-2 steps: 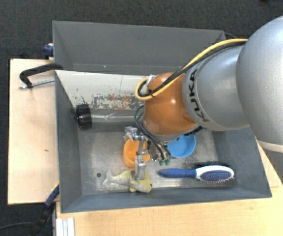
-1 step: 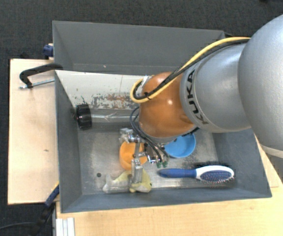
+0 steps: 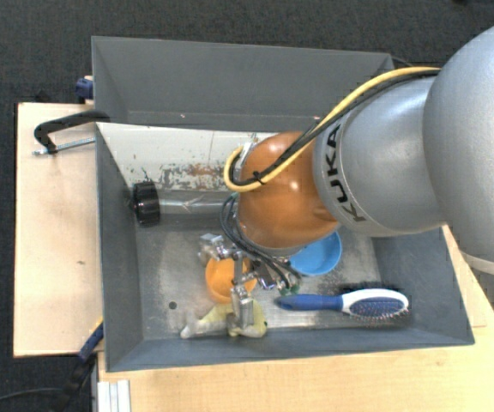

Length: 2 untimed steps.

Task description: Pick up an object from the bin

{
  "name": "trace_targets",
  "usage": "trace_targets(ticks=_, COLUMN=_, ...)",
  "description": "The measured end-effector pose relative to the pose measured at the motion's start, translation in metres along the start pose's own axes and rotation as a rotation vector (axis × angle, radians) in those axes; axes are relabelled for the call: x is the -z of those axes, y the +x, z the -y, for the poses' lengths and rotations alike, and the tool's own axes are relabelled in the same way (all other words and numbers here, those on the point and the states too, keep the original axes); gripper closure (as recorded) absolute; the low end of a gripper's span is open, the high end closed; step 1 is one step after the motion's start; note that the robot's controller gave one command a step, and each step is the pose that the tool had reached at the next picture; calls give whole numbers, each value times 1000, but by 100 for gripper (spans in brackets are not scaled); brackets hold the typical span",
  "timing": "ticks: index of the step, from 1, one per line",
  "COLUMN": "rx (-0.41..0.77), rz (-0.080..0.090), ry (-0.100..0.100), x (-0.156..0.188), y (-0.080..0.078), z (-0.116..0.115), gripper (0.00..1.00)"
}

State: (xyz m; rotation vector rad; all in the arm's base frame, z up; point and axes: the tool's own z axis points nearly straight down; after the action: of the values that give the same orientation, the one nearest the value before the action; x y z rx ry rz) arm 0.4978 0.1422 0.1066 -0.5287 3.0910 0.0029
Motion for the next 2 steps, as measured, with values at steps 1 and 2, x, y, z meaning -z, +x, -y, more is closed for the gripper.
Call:
trace_targets(ticks=1, rx=187, rz=7, ry=-2, x=-32, y=-4, z=8, gripper=0)
trace_targets(ticks=2, rx=306, rz=8, ry=0, x=-32, y=-4, z=-6, gripper=0)
